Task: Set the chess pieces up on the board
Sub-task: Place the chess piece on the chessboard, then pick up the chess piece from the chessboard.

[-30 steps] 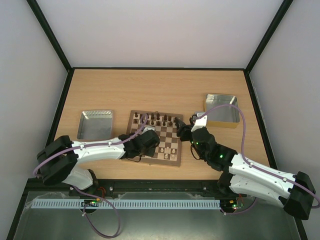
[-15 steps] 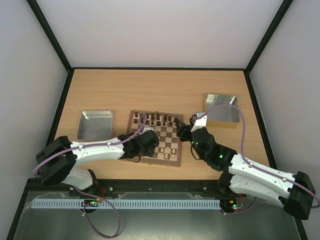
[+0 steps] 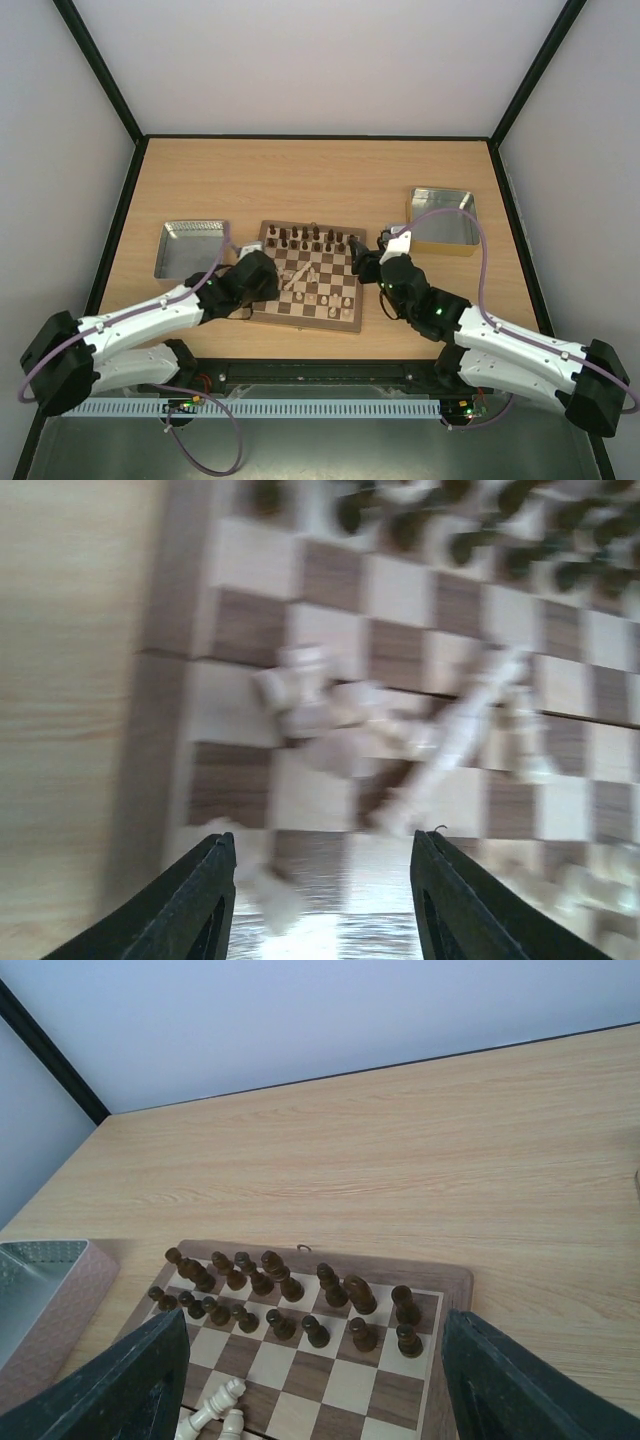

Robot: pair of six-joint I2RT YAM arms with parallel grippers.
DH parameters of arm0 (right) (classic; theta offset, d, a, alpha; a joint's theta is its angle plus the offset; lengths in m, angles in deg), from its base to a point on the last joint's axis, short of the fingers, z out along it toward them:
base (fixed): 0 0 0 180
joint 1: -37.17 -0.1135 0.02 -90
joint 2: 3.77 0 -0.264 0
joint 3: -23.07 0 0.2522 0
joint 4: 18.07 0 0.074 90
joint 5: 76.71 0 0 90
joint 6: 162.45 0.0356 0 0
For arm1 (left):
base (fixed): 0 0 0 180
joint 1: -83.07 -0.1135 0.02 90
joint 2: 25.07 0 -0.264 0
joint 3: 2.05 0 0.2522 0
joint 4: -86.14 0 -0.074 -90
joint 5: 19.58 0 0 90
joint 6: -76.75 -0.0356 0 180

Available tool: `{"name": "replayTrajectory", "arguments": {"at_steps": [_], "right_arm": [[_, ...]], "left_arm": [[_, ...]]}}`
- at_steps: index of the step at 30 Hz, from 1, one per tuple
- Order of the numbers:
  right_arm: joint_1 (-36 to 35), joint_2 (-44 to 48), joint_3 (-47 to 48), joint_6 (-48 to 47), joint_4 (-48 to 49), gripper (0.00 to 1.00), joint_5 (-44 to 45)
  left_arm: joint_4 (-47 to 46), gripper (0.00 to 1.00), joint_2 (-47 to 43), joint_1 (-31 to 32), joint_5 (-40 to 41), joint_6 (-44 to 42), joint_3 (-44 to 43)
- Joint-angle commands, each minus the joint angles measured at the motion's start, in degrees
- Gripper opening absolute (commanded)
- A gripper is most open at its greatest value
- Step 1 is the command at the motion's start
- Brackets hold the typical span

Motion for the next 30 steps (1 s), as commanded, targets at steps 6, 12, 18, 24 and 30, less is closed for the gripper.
{"name": "replayTrajectory", "arguments": {"at_steps": [6,12,18,24,30], "right_arm": [[0.1,-2.0,0.0,1.7,2.0,0.68,-0.3],[0.1,-2.8,0.3,2.0,2.3,0.68,-1.0],[0.1,-2.9,0.3,1.9,2.3,0.68,-1.1],[0.1,-3.3,0.3,1.9,2.8,0.68,-1.3],[0.1,-3.6,0.4,1.8,3.2,0.68,-1.7]], "left_arm": [[0.7,0.53,-7.5,-8.5,-8.9,4.4,9.6],[-2.4,0.52,-5.1,-9.5,-12.5,2.8,10.0],[-2.9,0.39,-1.6,-9.6,-12.8,1.7,8.3],[-0.5,0.31,1.3,-9.6,-12.1,0.7,6.0],[1.3,0.21,2.7,-9.5,-11.5,-0.5,5.0]]}}
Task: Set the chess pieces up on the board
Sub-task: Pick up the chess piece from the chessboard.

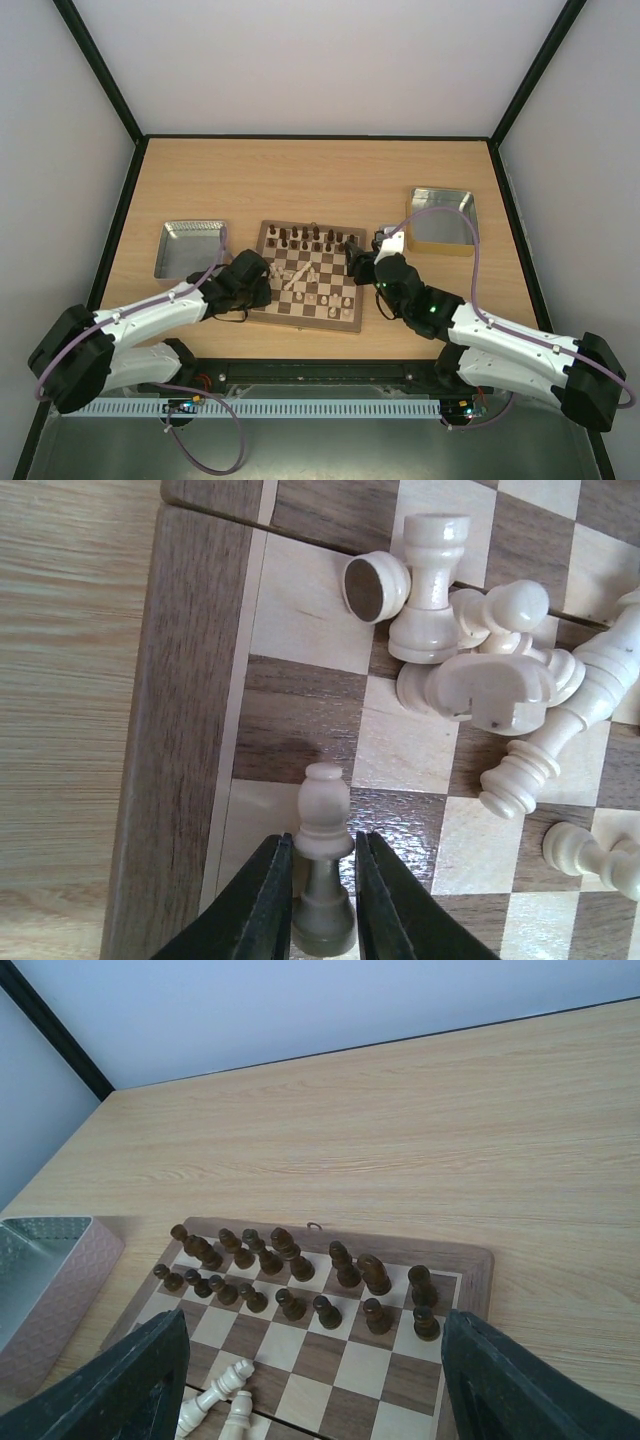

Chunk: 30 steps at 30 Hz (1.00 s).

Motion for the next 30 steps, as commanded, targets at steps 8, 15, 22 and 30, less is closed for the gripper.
{"name": "replayTrajectory", "arguments": {"at_steps": [8,15,22,30], "right_arm": [[0.1,-0.7,0.6,1.2,2.5,0.68,-1.0],[0.1,-2.3,1.0,3.3,2.5,0.68,-3.1],[0.1,-3.4,0.9,4.2,3.1,0.67,-3.9],[0.1,-3.5,0.8,4.4,3.2,0.67,-4.2]], "left_arm": [[6.1,0.29,3.1,-0.3,-0.7,-4.0,-2.8],[10.1,0.27,6.1,0.8,-1.8,-6.2,-3.9],[14.0,0.30,7.8,2.7,-0.3,-6.3,-5.6],[15.0,0.25,8.9,4.0,0.2,-6.7,-6.7]]}}
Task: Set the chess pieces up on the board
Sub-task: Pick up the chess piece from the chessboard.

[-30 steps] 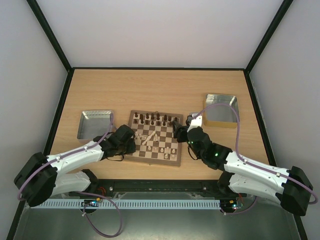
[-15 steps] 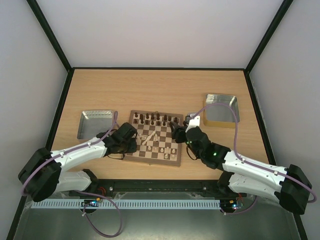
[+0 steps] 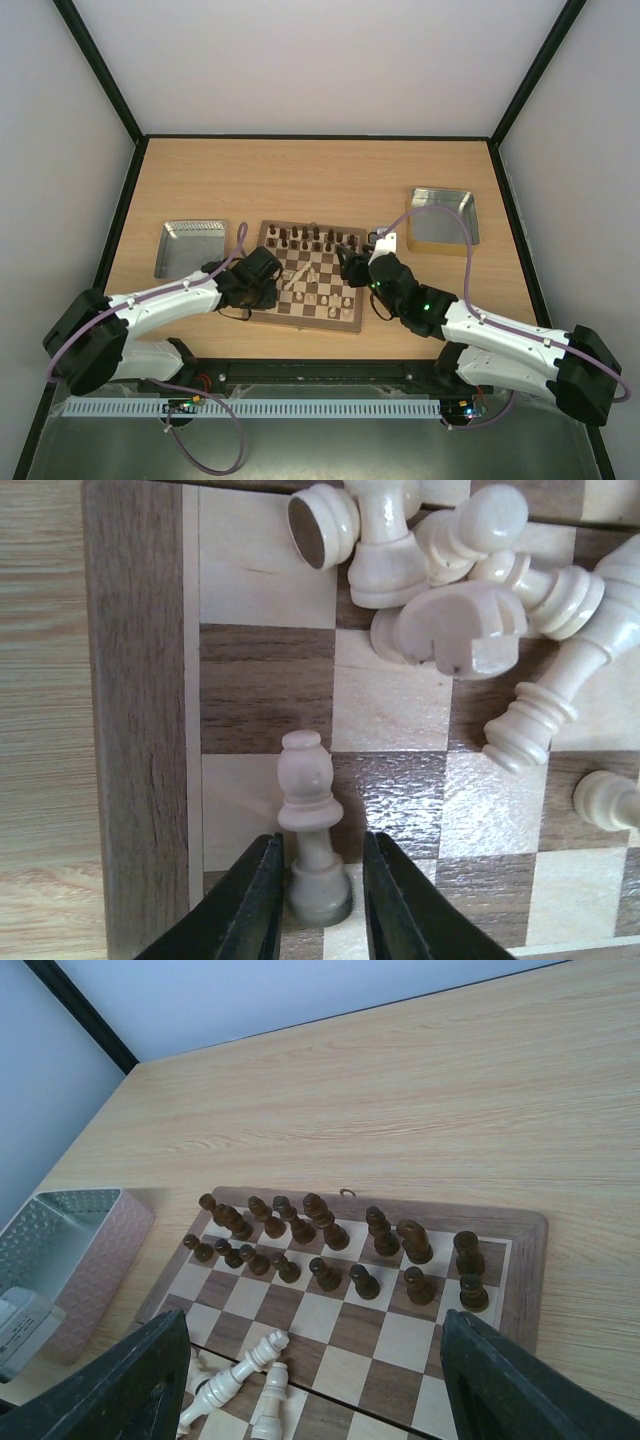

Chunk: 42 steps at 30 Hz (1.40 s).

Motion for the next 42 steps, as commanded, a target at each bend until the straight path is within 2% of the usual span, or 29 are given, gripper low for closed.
{"name": "replayTrajectory", "arguments": {"at_steps": [1,3,9,17,21,24,32,42], "right_arm": [[0.1,-0.3,0.8,1.0,1.8,0.67,0.5],[0.1,-0.4,0.9,1.0,1.7,0.67,0.4],[0.1,-1.5,2.6,2.5,0.7,0.67,-3.9],[0.1,-7.1,12.6,2.2,-2.4,0.67,-23.1],[0.1,-9.0,17.5,3.8,-1.0,0.68,-34.0],[0.1,-10.2,21.1,5.5,0.1,0.69,-39.0],[0.1,-14.8,30.3,4.1,-8.0,0.65,-41.1],[0.1,-18.4,32.7,3.7,-11.2,0.45,-44.0]], "left_arm": [[5.7,0.22,2.4,0.7,-0.4,-0.7,0.5],[5.4,0.17,2.9,0.6,-0.1,-1.0,0.5],[3.1,0.13,-0.9,0.7,1.1,-2.4,-0.4],[-0.4,0.11,-18.7,0.8,-2.5,-12.5,-3.1],[-3.3,0.12,-26.0,0.9,-5.2,-17.7,-4.4],[-6.4,0.13,-30.3,0.8,-6.2,-21.9,-4.6],[-9.4,0.12,-35.4,0.8,-5.9,-37.1,-6.1],[-8.8,0.12,-35.9,0.9,-8.5,-47.1,-6.2]]}}
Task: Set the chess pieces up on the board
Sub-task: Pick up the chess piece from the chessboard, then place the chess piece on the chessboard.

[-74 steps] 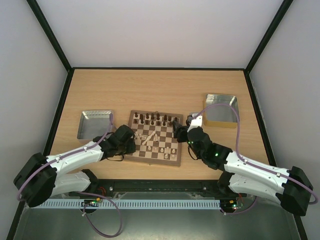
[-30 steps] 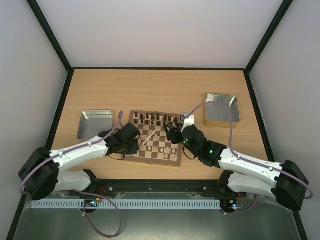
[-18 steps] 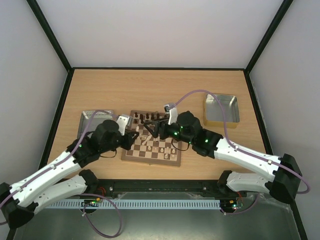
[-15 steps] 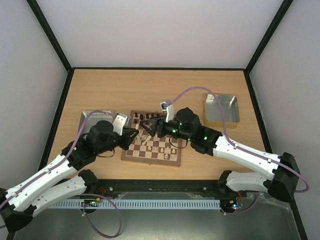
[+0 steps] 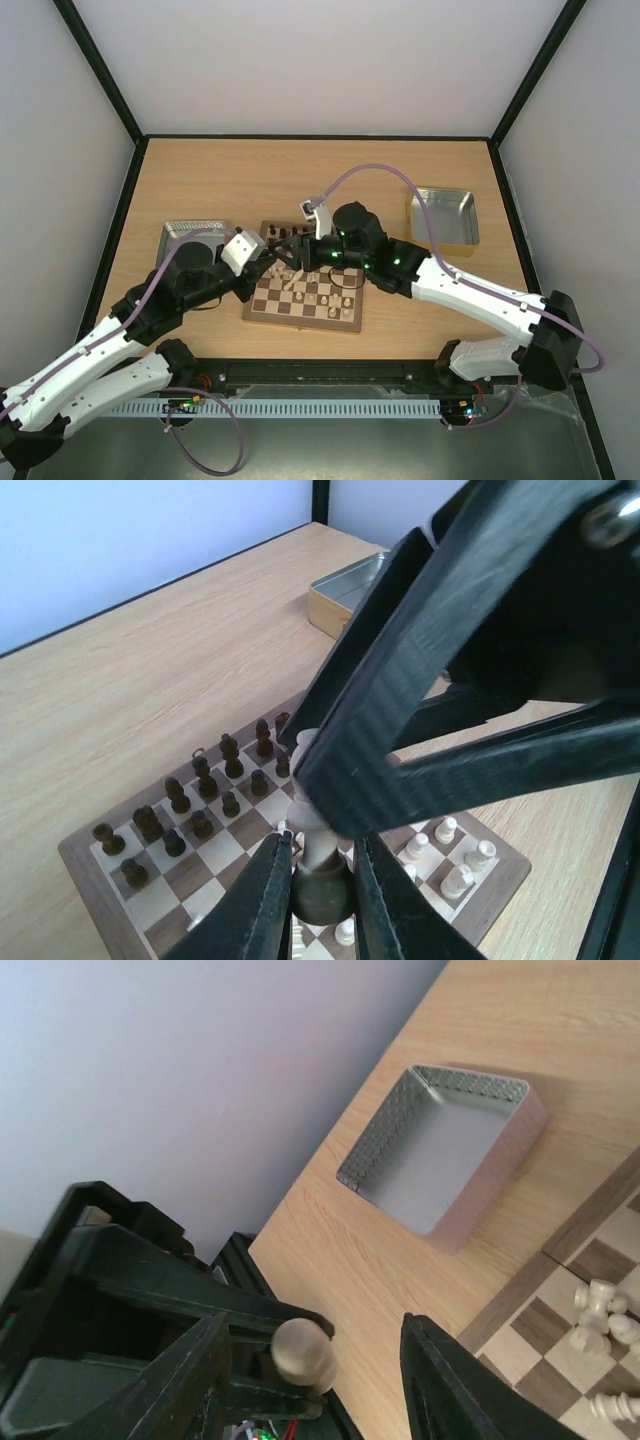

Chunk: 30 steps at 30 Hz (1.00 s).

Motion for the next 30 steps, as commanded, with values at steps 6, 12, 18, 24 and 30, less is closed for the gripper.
{"name": "replayTrajectory", "arguments": {"at_steps": [6,12,18,24,30], "right_arm": [[0.1,-1.9,1.4,-0.5,-1.9,0.27,-3.9],[0.1,-1.7,0.6,-1.0,-0.3,0.14,-2.3],[0.1,-1.4,-0.9,-3.5,-1.8,0.07,6.1],[-0.4,-1.9,-4.4,-9.0,-2.9,0.05,18.3],[-5.1,-5.8,-4.2,-12.2,-4.5,0.05,27.7]], "left_arm": [[-0.3,0.13,-1.2,0.2,-3.5,-7.1,-0.8],[0.5,0.17,-2.2,0.2,-3.5,-6.9,-0.4],[0.9,0.63,-2.8,0.2,2.3,0.8,-0.1],[0.2,0.72,-6.1,0.2,5.5,6.1,1.8],[-1.1,0.73,-9.8,0.2,18.6,11.7,0.0]]}}
